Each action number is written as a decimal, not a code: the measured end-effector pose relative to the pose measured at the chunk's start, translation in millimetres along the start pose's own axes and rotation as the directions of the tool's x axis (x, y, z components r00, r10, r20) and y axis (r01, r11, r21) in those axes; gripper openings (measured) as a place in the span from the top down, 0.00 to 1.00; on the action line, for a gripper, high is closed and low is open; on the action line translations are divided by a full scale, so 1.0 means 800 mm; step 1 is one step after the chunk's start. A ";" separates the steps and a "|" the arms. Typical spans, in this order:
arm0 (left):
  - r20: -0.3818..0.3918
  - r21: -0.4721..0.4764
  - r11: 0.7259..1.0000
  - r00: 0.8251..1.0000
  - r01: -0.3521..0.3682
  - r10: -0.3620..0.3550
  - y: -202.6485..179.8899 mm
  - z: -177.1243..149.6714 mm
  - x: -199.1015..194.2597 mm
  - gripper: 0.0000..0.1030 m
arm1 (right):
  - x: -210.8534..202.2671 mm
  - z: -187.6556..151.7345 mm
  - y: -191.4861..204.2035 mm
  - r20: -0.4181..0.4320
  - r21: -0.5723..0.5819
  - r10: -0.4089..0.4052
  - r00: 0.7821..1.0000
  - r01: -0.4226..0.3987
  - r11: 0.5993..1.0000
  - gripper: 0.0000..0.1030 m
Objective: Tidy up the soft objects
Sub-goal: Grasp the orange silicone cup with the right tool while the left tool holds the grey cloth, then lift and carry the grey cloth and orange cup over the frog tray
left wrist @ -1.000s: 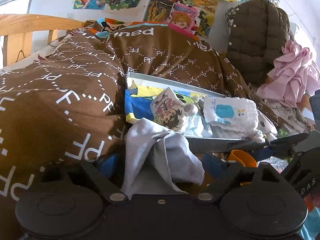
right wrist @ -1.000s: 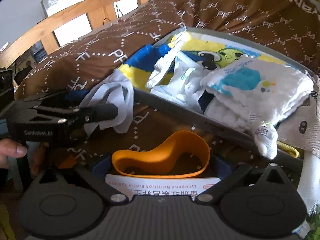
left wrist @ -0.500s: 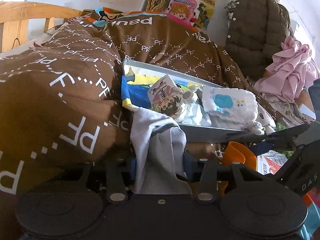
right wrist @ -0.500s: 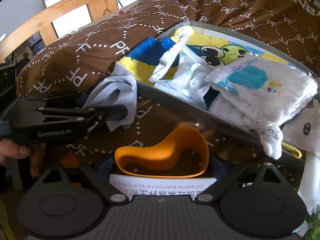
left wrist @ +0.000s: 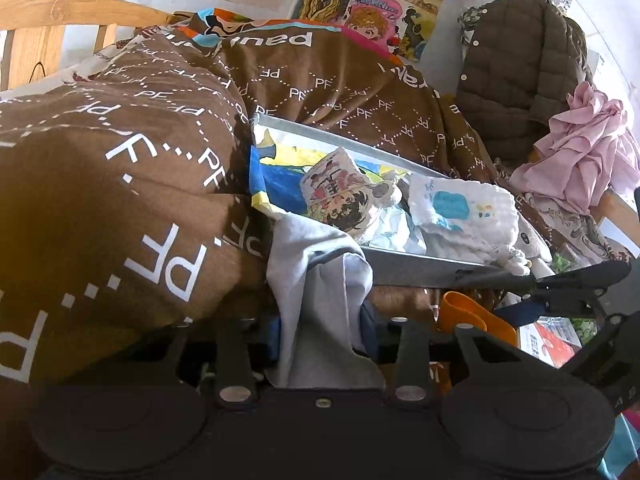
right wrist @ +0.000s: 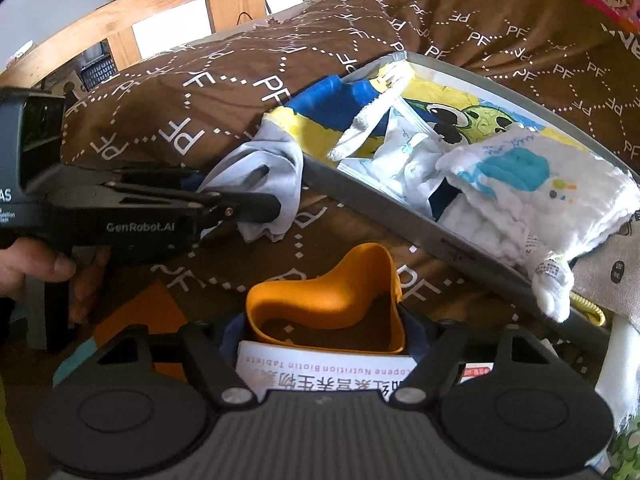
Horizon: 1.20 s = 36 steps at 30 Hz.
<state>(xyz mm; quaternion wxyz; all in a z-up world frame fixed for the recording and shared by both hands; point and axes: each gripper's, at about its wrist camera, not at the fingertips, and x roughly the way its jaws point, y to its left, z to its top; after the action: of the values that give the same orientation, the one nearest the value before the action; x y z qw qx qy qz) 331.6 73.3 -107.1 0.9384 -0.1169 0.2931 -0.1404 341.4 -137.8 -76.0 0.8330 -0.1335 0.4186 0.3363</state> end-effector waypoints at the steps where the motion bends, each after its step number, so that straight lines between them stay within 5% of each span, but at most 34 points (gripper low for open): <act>1: 0.000 0.000 1.000 1.000 -0.001 0.001 0.000 0.000 0.000 0.62 | 0.000 -0.001 0.002 0.002 -0.006 -0.006 1.000 0.006 1.000 0.26; 7: 0.004 0.007 1.000 1.000 -0.010 0.010 -0.001 -0.001 -0.001 0.62 | -0.006 -0.004 0.009 0.021 -0.018 0.007 1.000 -0.006 1.000 0.40; 15: 0.005 0.006 1.000 1.000 -0.010 0.010 -0.001 -0.001 -0.001 0.62 | -0.010 -0.008 -0.001 0.041 0.015 0.038 0.998 -0.038 0.999 0.46; 21: 0.007 0.003 1.000 1.000 -0.008 0.008 -0.002 0.000 -0.002 0.62 | -0.020 -0.008 -0.034 0.077 0.166 0.087 0.993 -0.099 0.981 0.49; 28: 0.008 0.003 1.000 1.000 -0.007 0.007 -0.001 0.000 -0.002 0.64 | -0.008 -0.016 -0.067 0.069 0.366 0.175 0.982 -0.188 0.912 0.54; 36: 0.011 -0.002 1.000 1.000 -0.008 0.008 -0.001 0.000 -0.004 0.67 | -0.007 -0.011 -0.063 0.050 0.366 0.094 0.994 -0.105 0.925 0.68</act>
<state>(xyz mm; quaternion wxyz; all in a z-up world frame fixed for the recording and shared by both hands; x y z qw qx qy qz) 329.1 73.9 -104.9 0.9406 -0.1173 0.2884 -0.1358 367.6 -182.2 -79.6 0.8315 0.0518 0.4674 0.2956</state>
